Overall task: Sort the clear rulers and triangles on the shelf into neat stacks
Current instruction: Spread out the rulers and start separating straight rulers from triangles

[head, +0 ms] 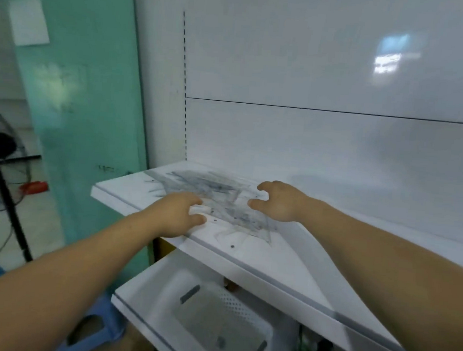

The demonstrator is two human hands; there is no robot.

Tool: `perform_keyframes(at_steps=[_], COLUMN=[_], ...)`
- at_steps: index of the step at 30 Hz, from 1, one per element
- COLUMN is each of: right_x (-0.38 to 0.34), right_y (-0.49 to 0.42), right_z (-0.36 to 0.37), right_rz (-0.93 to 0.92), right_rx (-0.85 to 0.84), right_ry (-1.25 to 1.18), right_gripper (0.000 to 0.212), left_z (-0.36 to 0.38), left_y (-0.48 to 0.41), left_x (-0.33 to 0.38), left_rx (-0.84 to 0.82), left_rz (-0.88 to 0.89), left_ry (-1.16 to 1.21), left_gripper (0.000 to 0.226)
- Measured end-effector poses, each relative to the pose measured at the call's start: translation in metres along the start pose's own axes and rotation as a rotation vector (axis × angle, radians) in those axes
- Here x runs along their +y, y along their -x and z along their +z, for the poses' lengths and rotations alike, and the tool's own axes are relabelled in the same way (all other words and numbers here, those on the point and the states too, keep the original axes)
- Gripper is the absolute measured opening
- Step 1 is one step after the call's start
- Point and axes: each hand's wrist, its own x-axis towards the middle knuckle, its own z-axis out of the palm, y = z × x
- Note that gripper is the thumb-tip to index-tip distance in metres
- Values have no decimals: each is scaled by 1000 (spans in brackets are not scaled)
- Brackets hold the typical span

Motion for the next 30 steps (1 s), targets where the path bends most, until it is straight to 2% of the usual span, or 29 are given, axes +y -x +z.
perform_keyframes(at_steps=[6, 10, 16, 24, 30], right_x=[-33, -40, -46, -50, -65], right_y=[-74, -127, -194, -226, -215], right_z=[14, 21, 31, 29, 31], right_rz=[-35, -37, -57, -22, 137], right_rx=[-63, -107, -178, -88, -16], right_ry=[48, 88, 149, 51, 21], right_gripper=[74, 77, 73, 51, 45], left_z=[-12, -13, -17, -20, -23], left_y=[-39, -78, -135, -185, -204], left_x=[-68, -97, -131, -150, -160], left_rx=[-5, -68, -115, -97, -122], left_rz=[-31, 16, 63, 273, 426], left_ry=[7, -47, -61, -103, 74], left_gripper=[43, 55, 55, 44, 30])
